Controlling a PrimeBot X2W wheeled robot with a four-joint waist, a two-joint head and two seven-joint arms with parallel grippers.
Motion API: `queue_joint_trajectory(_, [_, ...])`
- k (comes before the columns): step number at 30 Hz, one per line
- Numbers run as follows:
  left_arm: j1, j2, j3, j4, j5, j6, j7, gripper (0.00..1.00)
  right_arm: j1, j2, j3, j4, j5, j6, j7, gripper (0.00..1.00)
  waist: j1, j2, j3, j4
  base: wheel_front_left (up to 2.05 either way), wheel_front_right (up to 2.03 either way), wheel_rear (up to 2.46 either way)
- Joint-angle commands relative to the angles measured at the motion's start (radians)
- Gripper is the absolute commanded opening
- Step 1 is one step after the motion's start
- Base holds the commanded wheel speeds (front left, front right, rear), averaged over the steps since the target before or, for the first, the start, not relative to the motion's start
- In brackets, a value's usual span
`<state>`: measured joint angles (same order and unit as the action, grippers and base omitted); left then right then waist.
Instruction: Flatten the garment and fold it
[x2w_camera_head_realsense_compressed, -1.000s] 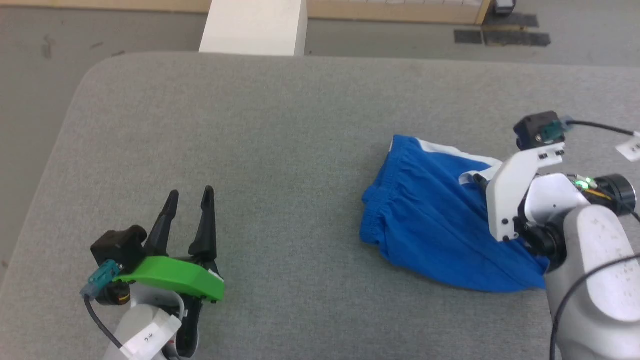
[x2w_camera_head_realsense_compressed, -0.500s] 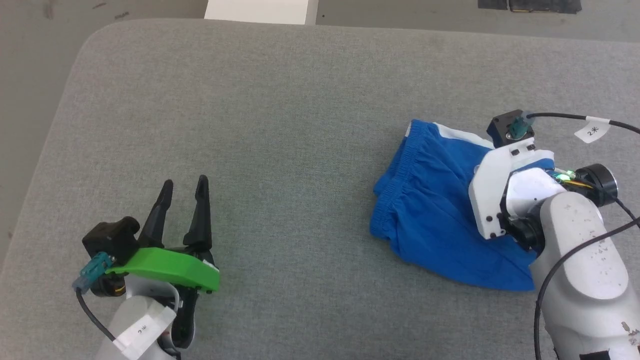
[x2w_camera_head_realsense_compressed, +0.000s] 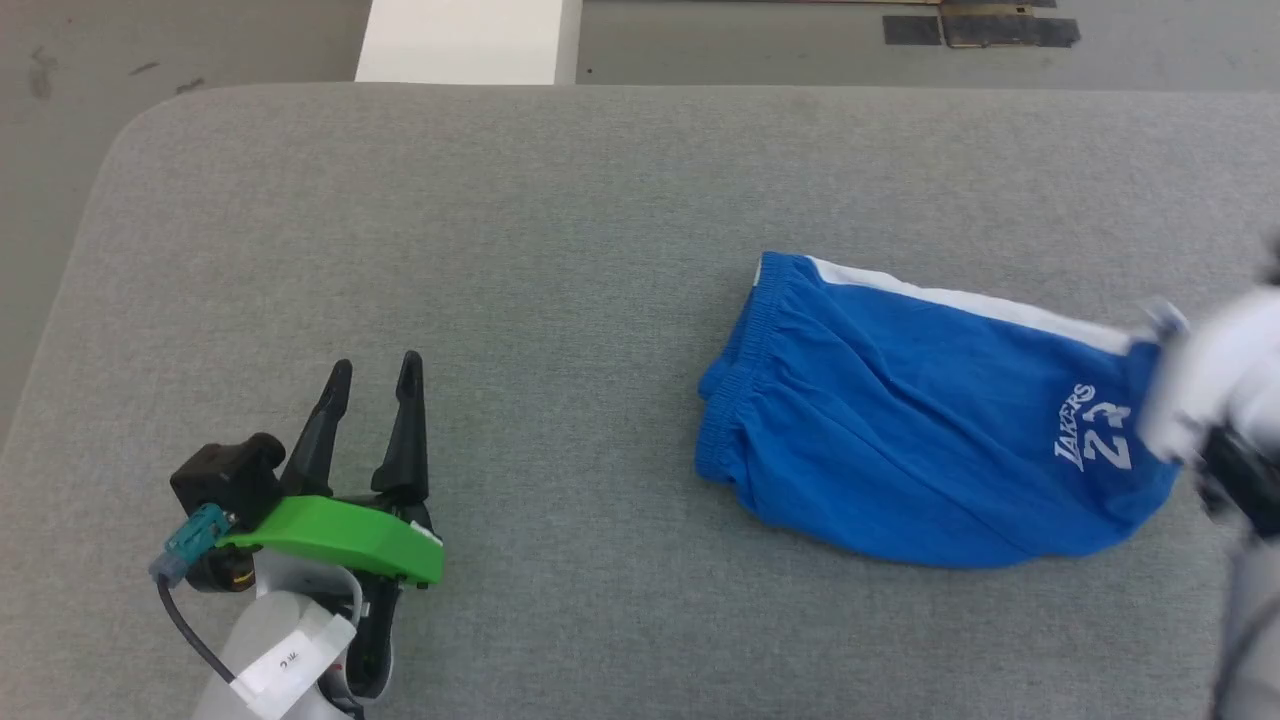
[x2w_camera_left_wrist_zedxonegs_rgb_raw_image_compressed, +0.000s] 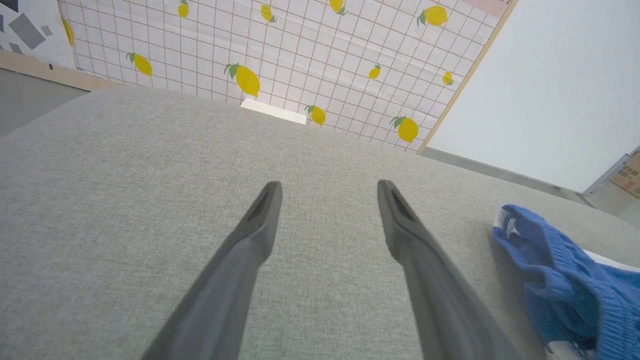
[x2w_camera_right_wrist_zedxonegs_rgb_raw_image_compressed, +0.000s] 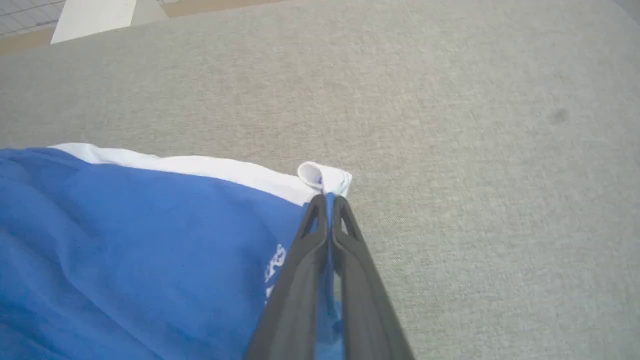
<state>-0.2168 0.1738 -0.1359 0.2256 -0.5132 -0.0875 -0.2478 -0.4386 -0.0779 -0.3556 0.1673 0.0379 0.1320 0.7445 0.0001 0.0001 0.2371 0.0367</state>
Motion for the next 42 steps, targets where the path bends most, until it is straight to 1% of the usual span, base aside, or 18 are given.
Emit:
queue_joint_trajectory(1, [-0.01,0.005,0.0,-0.005,0.001,-0.002,0.002,1.0,0.034,0.012,-0.043,-0.012,0.006,-0.001,0.006,0.0,-0.0001,-0.0001,0.003,-0.004,0.0,0.0,0.0])
queue_joint_trajectory(3, [-0.013,0.006,-0.001,-0.006,0.0,-0.002,0.003,1.0,0.068,0.021,-0.124,-0.023,0.009,-0.001,0.01,0.0,-0.0001,-0.0001,0.007,-0.007,0.0,0.0,0.0])
queue_joint_trajectory(4, [-0.014,0.007,-0.003,-0.006,-0.001,-0.003,0.003,1.0,0.082,0.024,-0.161,-0.02,0.013,-0.001,0.009,0.13,-0.0001,-0.0001,0.008,-0.008,0.0,0.0,0.0])
queue_joint_trajectory(5, [-0.015,0.008,-0.004,-0.006,-0.002,-0.003,0.004,1.0,0.092,0.025,-0.185,-0.014,0.017,-0.001,0.01,0.44,-0.0001,-0.0001,0.009,-0.009,0.0,0.0,0.0])
queue_joint_trajectory(6, [-0.015,0.009,-0.004,-0.005,-0.002,-0.003,0.004,1.0,0.102,0.026,-0.207,-0.006,0.023,-0.001,0.006,1.0,-0.0001,-0.0001,0.008,-0.011,0.0,0.0,0.0])
queue_joint_trajectory(9, [-0.012,0.012,-0.006,-0.001,-0.005,-0.003,0.006,1.0,0.111,0.027,-0.222,0.023,0.072,-0.001,-0.034,1.0,-0.0001,-0.0001,0.003,-0.014,0.0,0.0,0.0])
queue_joint_trajectory(11, [-0.009,0.013,-0.009,0.003,-0.006,-0.003,0.008,1.0,0.111,0.027,-0.218,0.024,0.105,-0.001,-0.092,1.0,-0.0001,-0.0001,-0.005,-0.015,0.0,0.0,0.0])
queue_joint_trajectory(14, [-0.006,0.012,-0.018,0.01,-0.007,-0.003,0.011,1.0,0.127,0.027,-0.208,-0.01,0.148,-0.001,-0.195,1.0,-0.0001,-0.0001,-0.026,-0.007,0.0,0.0,0.0])
queue_joint_trajectory(16, [-0.003,0.011,-0.022,0.013,-0.007,-0.003,0.013,1.0,0.15,0.027,-0.198,-0.034,0.175,-0.001,-0.236,1.0,-0.0001,-0.0001,-0.041,-0.002,0.0,0.0,0.0])
queue_joint_trajectory(17, [0.003,0.009,-0.027,0.016,-0.008,-0.001,0.015,1.0,0.206,0.028,-0.178,-0.078,0.208,-0.001,-0.288,1.0,-0.0001,-0.0001,-0.064,0.0,0.0,0.0,0.0])
queue_joint_trajectory(18, [0.006,0.008,-0.029,0.017,-0.009,0.0,0.016,1.0,0.23,0.028,-0.17,-0.093,0.215,-0.001,-0.306,1.0,-0.0001,-0.0001,-0.073,-0.002,0.0,0.0,0.0])
queue_joint_trajectory(23, [0.013,0.001,-0.044,0.013,-0.016,0.0,0.034,1.0,0.31,0.028,-0.128,-0.122,0.26,-0.001,-0.355,1.0,-0.0001,-0.0001,-0.105,-0.028,0.0,0.0,0.0])
queue_joint_trajectory(28, [-0.056,-0.017,-0.095,0.008,-0.021,-0.007,0.116,1.0,0.34,0.028,-0.094,-0.133,0.267,-0.001,-0.367,1.0,-0.0001,-0.0001,-0.105,-0.062,0.0,0.0,0.0])
queue_joint_trajectory(30, [-0.122,-0.027,-0.128,0.012,-0.02,-0.01,0.179,1.0,0.34,0.028,-0.082,-0.14,0.266,-0.001,-0.365,1.0,-0.0001,-0.0001,-0.092,-0.075,0.0,0.0,0.0])
queue_joint_trajectory(34, [-0.283,-0.057,-0.21,0.053,-0.028,-0.018,0.363,1.0,0.329,0.028,-0.067,-0.145,0.265,-0.001,-0.361,1.0,-0.0001,-0.0001,-0.064,-0.102,0.0,0.0,0.0])
queue_joint_trajectory(37, [-0.398,-0.074,-0.29,0.118,-0.024,-0.021,0.559,1.0,0.321,0.028,-0.059,-0.141,0.263,-0.001,-0.36,1.0,-0.0001,-0.0001,-0.046,-0.124,0.0,0.0,0.0])
queue_joint_trajectory(41, [-0.51,-0.077,-0.391,0.218,0.007,-0.022,0.818,1.0,0.311,0.028,-0.044,-0.128,0.273,-0.001,-0.368,1.0,-0.0001,-0.0001,-0.022,-0.157,0.0,0.0,0.0])
queue_joint_trajectory(42, [-0.527,-0.076,-0.41,0.237,0.013,-0.022,0.866,1.0,0.311,0.028,-0.042,-0.124,0.274,-0.001,-0.371,1.0,-0.0001,-0.0001,-0.017,-0.164,0.0,0.0,0.0])
